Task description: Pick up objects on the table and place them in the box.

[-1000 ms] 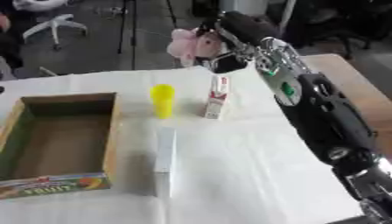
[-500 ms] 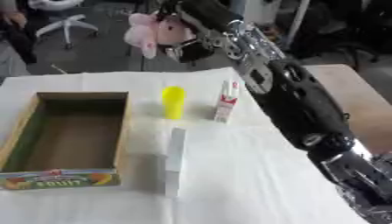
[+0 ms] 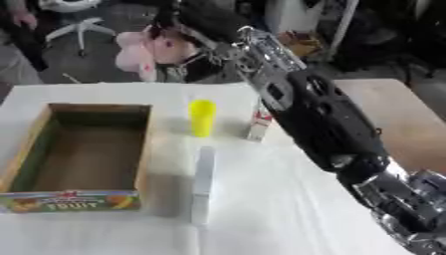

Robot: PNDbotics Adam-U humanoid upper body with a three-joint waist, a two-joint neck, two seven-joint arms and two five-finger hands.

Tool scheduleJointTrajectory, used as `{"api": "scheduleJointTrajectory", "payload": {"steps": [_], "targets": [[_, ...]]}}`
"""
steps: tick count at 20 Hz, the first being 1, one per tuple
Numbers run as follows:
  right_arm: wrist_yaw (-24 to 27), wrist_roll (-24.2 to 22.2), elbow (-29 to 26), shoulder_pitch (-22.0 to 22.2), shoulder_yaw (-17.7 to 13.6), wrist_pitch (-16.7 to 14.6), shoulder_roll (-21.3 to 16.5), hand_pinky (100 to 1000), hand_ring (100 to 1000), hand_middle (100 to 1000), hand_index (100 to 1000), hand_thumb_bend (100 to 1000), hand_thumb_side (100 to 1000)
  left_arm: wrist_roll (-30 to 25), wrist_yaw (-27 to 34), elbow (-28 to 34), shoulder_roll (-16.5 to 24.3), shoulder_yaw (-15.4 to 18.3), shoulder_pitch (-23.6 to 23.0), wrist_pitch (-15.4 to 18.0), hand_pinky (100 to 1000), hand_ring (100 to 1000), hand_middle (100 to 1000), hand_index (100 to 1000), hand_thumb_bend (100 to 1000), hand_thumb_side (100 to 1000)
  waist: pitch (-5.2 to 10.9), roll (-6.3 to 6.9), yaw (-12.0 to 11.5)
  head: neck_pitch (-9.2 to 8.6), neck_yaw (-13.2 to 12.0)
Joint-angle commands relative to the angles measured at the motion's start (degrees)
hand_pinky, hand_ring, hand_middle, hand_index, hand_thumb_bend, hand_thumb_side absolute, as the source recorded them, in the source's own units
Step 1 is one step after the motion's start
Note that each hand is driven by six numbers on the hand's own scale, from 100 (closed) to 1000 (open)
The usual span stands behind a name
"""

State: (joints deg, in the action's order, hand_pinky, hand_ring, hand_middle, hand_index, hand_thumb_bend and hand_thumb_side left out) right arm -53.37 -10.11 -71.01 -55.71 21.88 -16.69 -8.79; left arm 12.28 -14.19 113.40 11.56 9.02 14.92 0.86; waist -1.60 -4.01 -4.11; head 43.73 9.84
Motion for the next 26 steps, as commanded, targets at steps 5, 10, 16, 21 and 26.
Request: {"api": "scheduleJointTrajectory", "payload": {"steps": [5,10,16,21,26], "targets": [[0.6,-1.4,-1.1,-1.2,0.0,-1.6,1.0,109,322,409,456,239,189,0.0,-0.4,1.2,0.8,-0.1,1.2,0.5,660,699,630,766,573,837,0.80,0.20,-0.7,0.39,0.3],[-0.6,-1.8,0.9,-1.2,-0.1,-1.4,2.6,110,322,409,457,226,190,-1.0,0.0,1.2,0.3,-1.1,1.8,0.8,660,699,630,766,575,838,0.78,0.00,-2.4,0.01,0.7],[-4.7,-2.9,5.3,-0.7,-0.2,-2.8,5.2,124,334,418,475,217,197,-2.2,0.9,1.2,-0.7,-2.3,2.8,1.2,661,699,630,766,577,837,0.60,-0.49,-5.1,-0.74,1.6],[-7.5,-2.7,9.0,0.5,-1.0,-4.0,6.7,130,336,421,484,199,205,-2.7,1.3,1.2,-1.4,-2.8,3.7,1.7,661,698,630,766,580,835,0.12,-0.98,-6.6,-1.14,1.5],[-9.3,-2.1,12.1,1.2,-1.7,-5.3,7.1,147,345,436,509,209,235,-2.2,1.3,1.2,-1.7,-2.6,4.8,2.7,661,697,630,765,584,833,-0.92,-1.60,-8.4,-1.73,1.5]]}}
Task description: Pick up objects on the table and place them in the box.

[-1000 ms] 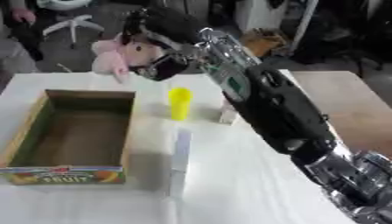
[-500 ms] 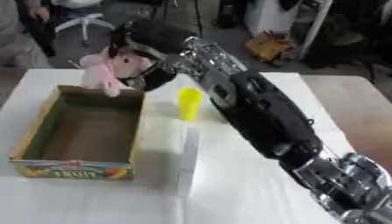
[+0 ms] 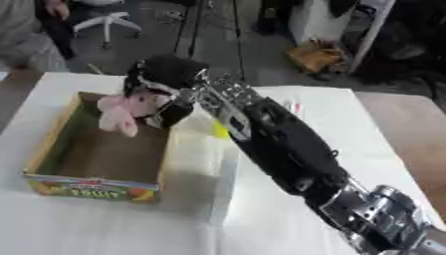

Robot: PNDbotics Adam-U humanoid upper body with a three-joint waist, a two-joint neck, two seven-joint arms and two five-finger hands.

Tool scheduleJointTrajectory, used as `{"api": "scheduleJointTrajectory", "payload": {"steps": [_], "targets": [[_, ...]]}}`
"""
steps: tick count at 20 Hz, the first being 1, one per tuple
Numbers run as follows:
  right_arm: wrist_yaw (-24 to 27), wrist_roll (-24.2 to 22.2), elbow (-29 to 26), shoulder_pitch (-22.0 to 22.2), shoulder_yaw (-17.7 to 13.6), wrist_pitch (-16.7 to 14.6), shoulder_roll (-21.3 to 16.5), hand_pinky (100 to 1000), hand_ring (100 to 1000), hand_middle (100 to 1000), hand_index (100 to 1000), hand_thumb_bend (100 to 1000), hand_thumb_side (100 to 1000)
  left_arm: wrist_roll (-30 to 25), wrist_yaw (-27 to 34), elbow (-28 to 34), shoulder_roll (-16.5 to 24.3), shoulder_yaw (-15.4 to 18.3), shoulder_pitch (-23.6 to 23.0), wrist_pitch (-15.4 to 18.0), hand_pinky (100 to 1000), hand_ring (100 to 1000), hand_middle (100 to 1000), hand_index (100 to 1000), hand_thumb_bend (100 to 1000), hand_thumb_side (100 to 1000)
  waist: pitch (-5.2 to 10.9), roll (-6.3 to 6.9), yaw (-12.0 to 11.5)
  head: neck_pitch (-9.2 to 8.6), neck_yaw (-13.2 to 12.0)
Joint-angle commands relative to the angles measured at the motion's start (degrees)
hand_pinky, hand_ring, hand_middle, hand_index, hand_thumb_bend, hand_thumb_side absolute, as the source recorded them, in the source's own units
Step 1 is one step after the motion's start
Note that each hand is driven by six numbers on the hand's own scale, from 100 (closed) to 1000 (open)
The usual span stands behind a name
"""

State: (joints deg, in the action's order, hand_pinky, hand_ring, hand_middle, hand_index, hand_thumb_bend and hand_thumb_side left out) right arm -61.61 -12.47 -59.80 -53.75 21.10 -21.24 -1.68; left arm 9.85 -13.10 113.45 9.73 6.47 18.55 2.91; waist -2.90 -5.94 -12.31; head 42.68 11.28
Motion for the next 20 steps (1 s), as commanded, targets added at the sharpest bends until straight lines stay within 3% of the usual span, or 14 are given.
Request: {"api": "scheduleJointTrajectory", "payload": {"steps": [1,2,4,5,6,9,13,17,20], "targets": [[-1.4,0.3,1.4,-0.7,-1.0,-1.1,0.0,147,345,436,509,209,235,0.3,0.2,1.1,0.2,0.0,1.3,0.8,661,697,630,765,584,833,0.22,0.24,-0.4,-0.73,0.0],[-1.7,0.2,1.9,-0.7,-0.8,-1.6,0.1,448,572,629,697,423,454,0.4,0.2,1.1,0.2,0.0,1.4,0.9,661,697,629,766,583,834,-0.02,0.15,-0.7,-0.79,0.0],[-2.9,-1.0,3.5,-0.7,0.8,-3.0,0.1,844,846,898,891,535,580,0.4,0.2,1.1,0.2,0.0,1.5,0.9,661,697,629,766,582,836,-0.42,0.03,-1.0,-0.80,0.1],[-3.6,-1.8,4.1,-0.7,1.2,-3.9,0.1,844,846,898,891,535,580,0.4,0.2,1.1,0.2,0.0,1.5,0.9,661,697,629,766,582,836,-0.51,0.02,-1.0,-0.78,0.1],[-4.0,-2.7,4.2,-0.8,1.0,-4.7,0.1,975,923,974,937,581,611,0.3,0.2,1.1,0.2,-0.1,1.5,0.9,661,697,629,766,582,836,-0.57,0.01,-0.9,-0.73,0.2],[-4.3,-4.6,2.9,-1.1,-0.8,-6.4,-0.4,1000,973,1000,974,640,642,0.3,0.3,1.1,0.3,-0.1,1.5,0.9,661,697,628,766,582,837,-0.57,0.06,-0.6,-0.85,0.1],[-3.8,-4.7,1.7,-1.0,-1.9,-5.4,-0.9,1000,964,1000,985,661,651,0.2,0.2,1.1,0.3,0.0,1.2,0.8,661,696,628,766,583,837,-0.35,0.34,0.0,-1.11,0.1],[-2.5,-3.5,0.6,-1.0,-2.4,-4.5,-1.3,975,917,983,963,626,657,0.1,0.1,1.1,0.4,0.0,1.0,0.6,661,696,628,766,584,838,-0.15,0.60,0.7,-1.08,0.2],[-0.7,-1.7,-1.5,-1.0,-3.1,-3.2,-2.0,886,844,937,937,575,644,0.0,0.1,1.1,0.5,-0.1,0.8,0.4,661,696,627,765,585,839,0.03,0.78,1.3,-0.95,0.2]]}}
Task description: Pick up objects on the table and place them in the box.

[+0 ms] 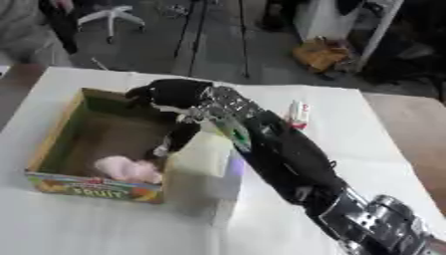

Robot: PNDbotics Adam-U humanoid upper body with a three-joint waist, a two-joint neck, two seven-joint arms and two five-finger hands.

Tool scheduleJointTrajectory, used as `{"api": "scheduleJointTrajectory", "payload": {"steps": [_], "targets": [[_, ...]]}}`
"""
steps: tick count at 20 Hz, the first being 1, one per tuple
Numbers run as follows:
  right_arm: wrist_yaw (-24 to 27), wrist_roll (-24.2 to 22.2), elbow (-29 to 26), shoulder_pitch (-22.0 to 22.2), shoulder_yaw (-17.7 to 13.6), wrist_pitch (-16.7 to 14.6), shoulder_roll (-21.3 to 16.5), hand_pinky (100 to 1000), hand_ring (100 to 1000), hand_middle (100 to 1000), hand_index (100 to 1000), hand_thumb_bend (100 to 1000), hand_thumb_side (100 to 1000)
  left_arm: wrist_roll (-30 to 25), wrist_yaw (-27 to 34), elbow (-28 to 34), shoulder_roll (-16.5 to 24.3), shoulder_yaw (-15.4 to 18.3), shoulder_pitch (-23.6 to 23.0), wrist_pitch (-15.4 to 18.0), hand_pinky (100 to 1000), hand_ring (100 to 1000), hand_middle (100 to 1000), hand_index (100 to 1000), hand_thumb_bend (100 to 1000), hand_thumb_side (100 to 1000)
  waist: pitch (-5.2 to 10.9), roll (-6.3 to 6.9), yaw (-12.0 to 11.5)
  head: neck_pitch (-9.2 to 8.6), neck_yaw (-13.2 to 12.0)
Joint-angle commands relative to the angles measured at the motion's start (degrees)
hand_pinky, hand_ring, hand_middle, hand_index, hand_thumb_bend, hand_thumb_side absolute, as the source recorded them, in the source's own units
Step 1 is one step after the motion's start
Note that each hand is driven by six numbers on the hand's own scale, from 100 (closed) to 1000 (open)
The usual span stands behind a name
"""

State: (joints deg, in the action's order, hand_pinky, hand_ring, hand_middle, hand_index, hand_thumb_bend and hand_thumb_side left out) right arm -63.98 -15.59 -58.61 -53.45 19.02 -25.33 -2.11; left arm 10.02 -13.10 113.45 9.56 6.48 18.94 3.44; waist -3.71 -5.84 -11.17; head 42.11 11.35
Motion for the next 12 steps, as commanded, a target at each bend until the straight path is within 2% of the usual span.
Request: {"api": "scheduleJointTrajectory", "payload": {"steps": [1,3,5,6,8,12], "targets": [[2.4,2.2,-3.8,-1.5,-1.8,1.6,-1.9,821,794,909,920,532,627,-0.2,0.0,1.1,0.8,0.0,0.3,-0.2,662,696,627,765,584,840,0.90,0.85,0.7,-0.30,0.0],[3.7,4.0,-6.5,-1.8,-3.6,3.3,-2.8,732,721,851,884,459,589,-0.1,0.0,1.1,1.0,0.1,-0.1,-0.3,662,696,627,765,584,841,1.01,1.17,2.0,-0.18,-0.1],[5.3,5.7,-9.3,-1.5,-6.0,5.1,-4.0,693,686,817,864,419,568,0.0,-0.1,1.1,1.3,0.3,-0.7,-0.6,662,696,626,765,583,844,1.20,1.52,3.6,0.02,-0.4],[6.2,6.6,-10.8,-1.3,-7.1,5.9,-4.5,690,684,815,864,418,567,0.0,-0.1,1.1,1.5,0.4,-0.9,-0.8,662,696,625,765,583,844,1.25,1.61,4.4,0.10,-0.6],[8.0,8.4,-13.7,-0.5,-7.3,7.8,-5.5,663,660,790,851,406,566,0.0,-0.1,1.1,1.7,0.5,-1.2,-1.0,663,697,625,767,583,850,1.30,1.69,5.0,0.14,-0.7],[11.4,11.9,-19.3,2.8,-8.6,10.7,-6.9,648,653,778,848,380,562,-0.5,-0.2,1.1,2.0,0.7,-2.5,-2.1,664,699,624,769,583,858,1.55,1.96,8.1,0.36,-1.6]]}}
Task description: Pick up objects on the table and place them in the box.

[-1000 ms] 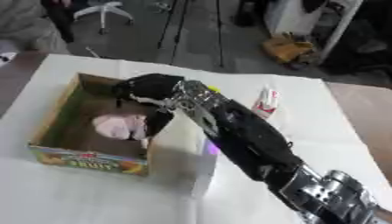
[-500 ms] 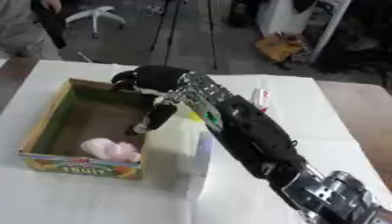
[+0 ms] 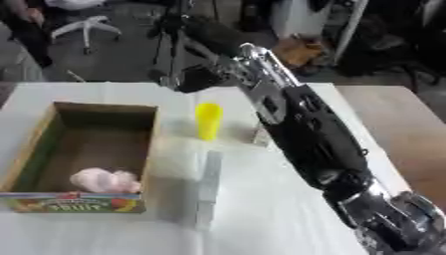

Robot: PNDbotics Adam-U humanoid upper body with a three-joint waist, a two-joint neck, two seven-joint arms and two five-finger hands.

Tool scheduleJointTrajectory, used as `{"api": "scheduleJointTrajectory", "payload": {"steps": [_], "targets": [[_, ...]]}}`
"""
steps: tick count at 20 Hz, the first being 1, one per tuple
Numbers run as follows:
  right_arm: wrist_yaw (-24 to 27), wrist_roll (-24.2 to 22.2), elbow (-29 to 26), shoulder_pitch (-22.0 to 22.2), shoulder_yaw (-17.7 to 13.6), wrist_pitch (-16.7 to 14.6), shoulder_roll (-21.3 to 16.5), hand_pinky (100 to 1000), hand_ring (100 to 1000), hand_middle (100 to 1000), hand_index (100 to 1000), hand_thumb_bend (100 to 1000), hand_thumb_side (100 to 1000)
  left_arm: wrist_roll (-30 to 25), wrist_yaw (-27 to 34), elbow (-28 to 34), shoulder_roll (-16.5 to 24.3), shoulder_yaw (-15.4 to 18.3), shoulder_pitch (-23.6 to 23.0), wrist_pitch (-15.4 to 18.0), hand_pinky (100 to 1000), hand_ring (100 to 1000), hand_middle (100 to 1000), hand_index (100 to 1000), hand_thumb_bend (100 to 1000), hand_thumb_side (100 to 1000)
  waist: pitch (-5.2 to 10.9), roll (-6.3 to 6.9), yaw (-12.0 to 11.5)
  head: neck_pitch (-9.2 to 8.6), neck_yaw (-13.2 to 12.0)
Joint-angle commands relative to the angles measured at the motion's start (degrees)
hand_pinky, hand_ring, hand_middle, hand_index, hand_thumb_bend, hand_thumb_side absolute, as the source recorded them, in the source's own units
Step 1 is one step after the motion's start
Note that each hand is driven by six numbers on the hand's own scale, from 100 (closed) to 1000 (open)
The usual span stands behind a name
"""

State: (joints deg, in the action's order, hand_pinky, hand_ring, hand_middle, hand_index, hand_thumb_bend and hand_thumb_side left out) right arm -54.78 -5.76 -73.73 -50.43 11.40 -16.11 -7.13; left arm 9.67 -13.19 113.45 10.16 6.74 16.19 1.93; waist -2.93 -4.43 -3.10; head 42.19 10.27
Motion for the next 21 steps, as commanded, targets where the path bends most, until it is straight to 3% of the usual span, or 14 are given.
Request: {"api": "scheduleJointTrajectory", "payload": {"steps": [1,5,6,7,18,21], "targets": [[3.1,2.9,-5.5,0.7,-1.2,1.4,-2.3,644,652,775,847,380,562,-0.4,-0.2,1.1,1.5,0.4,-0.1,-0.8,664,700,625,771,584,859,0.82,0.69,0.9,0.25,-0.9],[6.6,6.4,-11.3,5.2,-1.5,0.7,-4.2,633,649,771,845,382,566,-1.5,-0.4,0.7,1.8,0.6,-1.1,-1.7,666,706,628,775,584,865,0.88,0.94,3.1,0.21,-1.8],[7.5,7.3,-12.6,5.8,-1.1,1.2,-4.6,636,655,777,849,351,688,-1.6,-0.4,0.7,1.8,0.6,-1.1,-1.8,667,706,628,775,584,865,0.88,0.95,3.3,0.21,-1.8],[8.3,8.0,-13.7,6.5,-0.6,1.5,-5.1,637,668,786,859,411,584,-1.9,-0.4,0.5,1.8,0.4,-1.3,-1.9,670,719,637,787,583,878,0.83,1.03,3.6,0.20,-2.0],[18.6,4.2,-19.9,17.1,1.8,-2.1,-9.0,628,681,800,875,457,598,-6.2,-0.4,-3.2,2.2,0.5,-2.7,-2.3,685,760,671,817,583,903,0.75,2.16,5.1,0.35,-5.0],[32.2,-1.0,-21.1,18.1,1.4,-1.8,-12.0,629,675,804,882,467,604,-7.2,-0.5,-3.6,2.2,0.3,-3.0,-2.2,689,770,676,820,584,911,0.78,2.30,5.3,0.50,-5.5]]}}
